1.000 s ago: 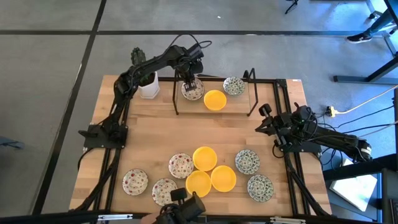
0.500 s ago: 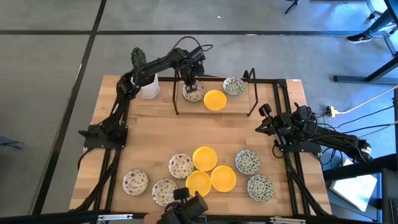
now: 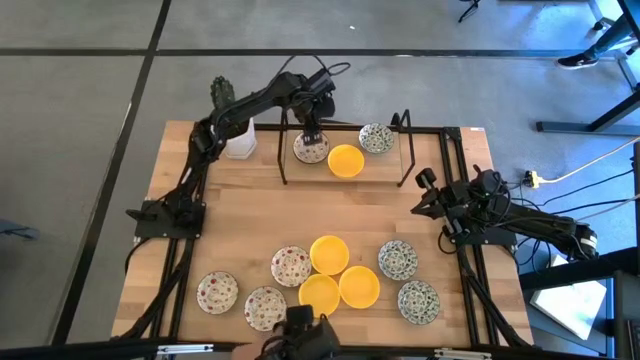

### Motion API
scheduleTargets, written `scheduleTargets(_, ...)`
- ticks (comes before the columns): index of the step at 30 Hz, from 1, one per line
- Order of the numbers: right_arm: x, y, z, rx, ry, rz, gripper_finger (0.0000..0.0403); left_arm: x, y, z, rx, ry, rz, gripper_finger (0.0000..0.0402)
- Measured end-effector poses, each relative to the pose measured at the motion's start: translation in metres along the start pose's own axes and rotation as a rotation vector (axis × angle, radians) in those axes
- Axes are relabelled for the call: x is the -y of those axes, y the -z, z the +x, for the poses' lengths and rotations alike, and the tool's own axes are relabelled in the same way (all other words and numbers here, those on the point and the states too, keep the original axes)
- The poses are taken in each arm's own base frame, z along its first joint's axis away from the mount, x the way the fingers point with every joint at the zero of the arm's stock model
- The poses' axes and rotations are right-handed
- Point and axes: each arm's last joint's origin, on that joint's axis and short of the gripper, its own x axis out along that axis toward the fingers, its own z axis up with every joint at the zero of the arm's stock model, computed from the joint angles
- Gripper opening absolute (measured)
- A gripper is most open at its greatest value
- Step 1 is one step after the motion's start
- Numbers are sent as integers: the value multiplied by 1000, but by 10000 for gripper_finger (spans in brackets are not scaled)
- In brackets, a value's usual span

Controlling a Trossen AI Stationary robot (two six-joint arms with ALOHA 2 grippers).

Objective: Pick & Place Mini bowls
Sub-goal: Stack the yellow bowl on top of the yellow bowl on the shelf

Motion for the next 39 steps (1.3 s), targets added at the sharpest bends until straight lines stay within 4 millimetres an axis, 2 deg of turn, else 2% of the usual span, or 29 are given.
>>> scheduleTargets(5,0,-1,0,5,-1,-5,18,17,1,-53,-67,16,6,219)
scheduleTargets(9,-1,-1,0,3,-17,-7,18,46,33,-113,-93,50,17,202)
scheduleTargets(11,-1,-1,0,2,-24,-9,18,60,54,-145,-34,120,21,177)
scheduleTargets(13,-1,-1,0,2,-23,-13,18,71,75,-170,107,187,28,147)
scheduleTargets(16,-1,0,0,0,-23,-38,18,87,109,-193,375,242,47,97)
scheduleTargets(18,-1,0,0,0,-23,-54,18,96,131,-192,528,229,27,65)
scheduleTargets(22,0,-1,0,12,15,-63,18,113,173,-169,740,207,-81,11)
scheduleTargets(27,2,-1,0,18,64,-63,18,139,217,-128,895,254,-156,3)
scheduleTargets(32,6,-3,-1,44,213,-58,18,158,241,-102,979,193,-177,3)
scheduleTargets(35,8,-4,-1,59,299,-45,18,168,246,-86,1046,163,-158,2)
scheduleTargets(39,13,-18,1,47,417,29,10,181,250,-64,1189,120,-106,3)
